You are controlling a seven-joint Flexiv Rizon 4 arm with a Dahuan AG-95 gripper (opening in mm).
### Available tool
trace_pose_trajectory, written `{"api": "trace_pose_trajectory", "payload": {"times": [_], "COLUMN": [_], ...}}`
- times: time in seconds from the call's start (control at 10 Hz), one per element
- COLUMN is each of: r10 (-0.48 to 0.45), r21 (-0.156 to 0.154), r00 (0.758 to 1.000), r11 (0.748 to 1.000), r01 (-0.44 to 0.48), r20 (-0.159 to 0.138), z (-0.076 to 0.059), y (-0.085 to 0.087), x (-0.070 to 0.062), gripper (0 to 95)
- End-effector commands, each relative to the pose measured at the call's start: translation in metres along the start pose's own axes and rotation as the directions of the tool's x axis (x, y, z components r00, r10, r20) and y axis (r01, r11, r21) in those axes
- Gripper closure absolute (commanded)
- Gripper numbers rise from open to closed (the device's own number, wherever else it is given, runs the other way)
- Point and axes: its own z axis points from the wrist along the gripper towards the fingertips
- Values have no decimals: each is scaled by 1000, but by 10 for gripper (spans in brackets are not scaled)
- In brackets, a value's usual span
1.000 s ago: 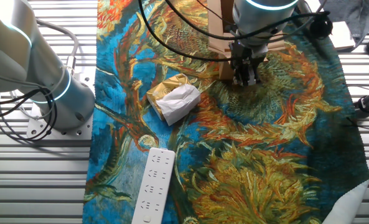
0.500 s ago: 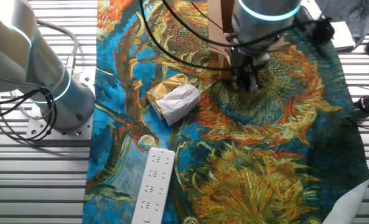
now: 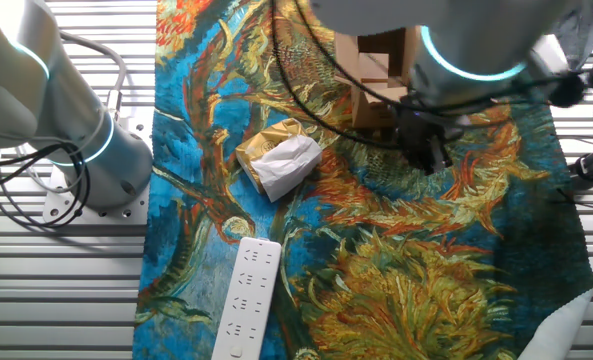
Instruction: Cover the box
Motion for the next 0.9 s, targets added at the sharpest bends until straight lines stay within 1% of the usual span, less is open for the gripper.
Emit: {"api": "trace_pose_trajectory", "payload": {"times": [0.1,0.2,0.3,0.4,0.5,0.6,0.9], "r10": [94,99,136,153,162,195,252], "r21": [-72,-78,-97,-101,-104,-120,-148], "r00": [995,995,990,988,987,981,967], "r11": [993,992,986,983,982,974,958], "r01": [-92,-98,-134,-150,-159,-191,-246], "r20": [19,20,19,18,19,20,25], "z": [1,1,2,3,3,5,14], "y": [9,10,27,36,41,53,73], "x": [-9,-10,-19,-24,-25,-31,-39], "gripper": [950,950,950,950,950,950,950]}}
